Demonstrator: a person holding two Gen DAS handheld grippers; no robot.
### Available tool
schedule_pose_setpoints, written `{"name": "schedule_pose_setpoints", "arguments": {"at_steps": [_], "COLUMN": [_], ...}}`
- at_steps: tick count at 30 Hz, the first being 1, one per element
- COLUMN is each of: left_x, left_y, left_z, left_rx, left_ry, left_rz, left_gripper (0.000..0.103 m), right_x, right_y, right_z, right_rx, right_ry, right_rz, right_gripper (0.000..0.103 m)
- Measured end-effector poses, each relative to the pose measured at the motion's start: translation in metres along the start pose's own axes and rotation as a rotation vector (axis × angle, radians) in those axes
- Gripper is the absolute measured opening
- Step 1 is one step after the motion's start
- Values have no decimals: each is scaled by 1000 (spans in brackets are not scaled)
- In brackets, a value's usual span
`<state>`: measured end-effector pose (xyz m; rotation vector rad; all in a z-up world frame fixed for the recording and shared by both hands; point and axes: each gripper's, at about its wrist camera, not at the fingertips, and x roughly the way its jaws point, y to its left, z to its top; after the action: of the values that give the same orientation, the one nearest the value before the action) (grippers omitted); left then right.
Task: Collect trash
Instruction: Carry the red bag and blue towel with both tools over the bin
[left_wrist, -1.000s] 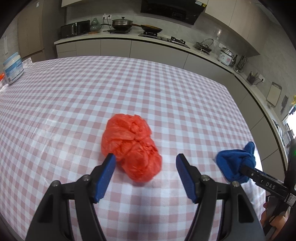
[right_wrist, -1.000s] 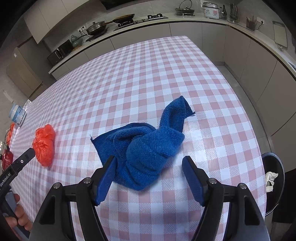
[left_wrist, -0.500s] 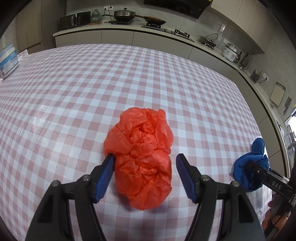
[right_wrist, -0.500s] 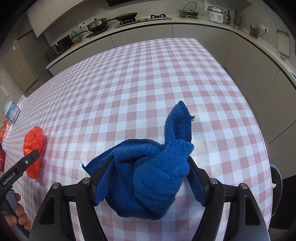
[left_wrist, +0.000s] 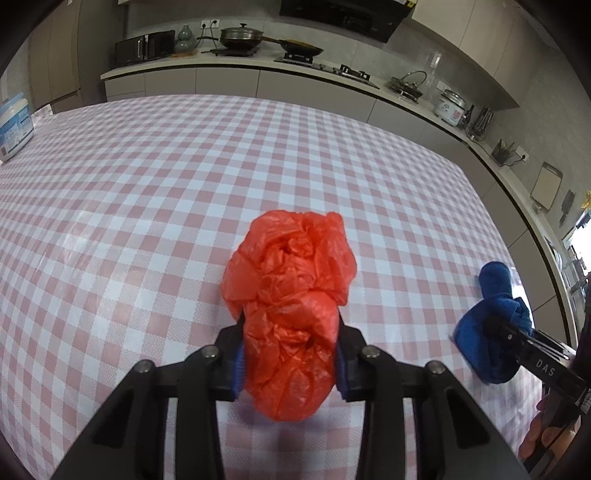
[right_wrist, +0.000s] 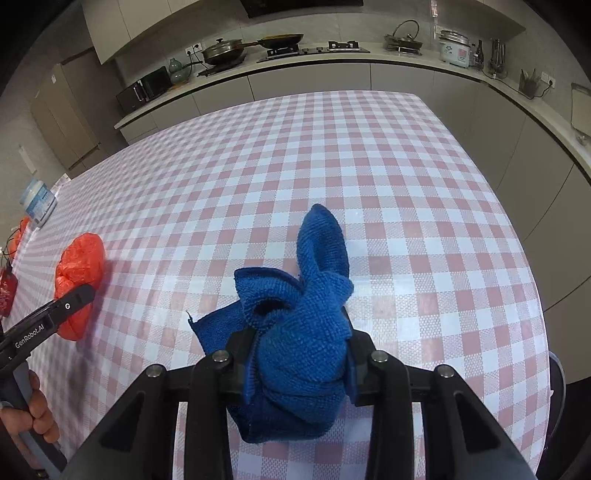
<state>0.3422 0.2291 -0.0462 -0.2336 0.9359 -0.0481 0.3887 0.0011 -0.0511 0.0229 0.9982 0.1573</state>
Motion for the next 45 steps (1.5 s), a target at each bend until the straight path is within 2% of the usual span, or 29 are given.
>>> {"name": "schedule_pose_setpoints", "arguments": {"at_steps": [12, 22, 33, 45], "left_x": [-37, -50, -62, -68], "left_y": [-52, -101, -168, -255], "left_z": [-27, -51, -82, -123], "left_rx": [48, 93, 137, 214], "left_ry": [-13, -14, -3, 14], "left_rz": [-51, -92, -116, -186], "left_gripper": [38, 38, 38, 38], "right_x": [-33, -64, -107, -164], "right_y": [-11, -35, -92, -181], "right_z": [-17, -43, -82, -126], "right_rx": [14, 9, 19, 90], "right_ry": [-16, -28, -31, -71], "right_rz": [68, 114, 155, 85], "right_gripper": [38, 38, 38, 38]}}
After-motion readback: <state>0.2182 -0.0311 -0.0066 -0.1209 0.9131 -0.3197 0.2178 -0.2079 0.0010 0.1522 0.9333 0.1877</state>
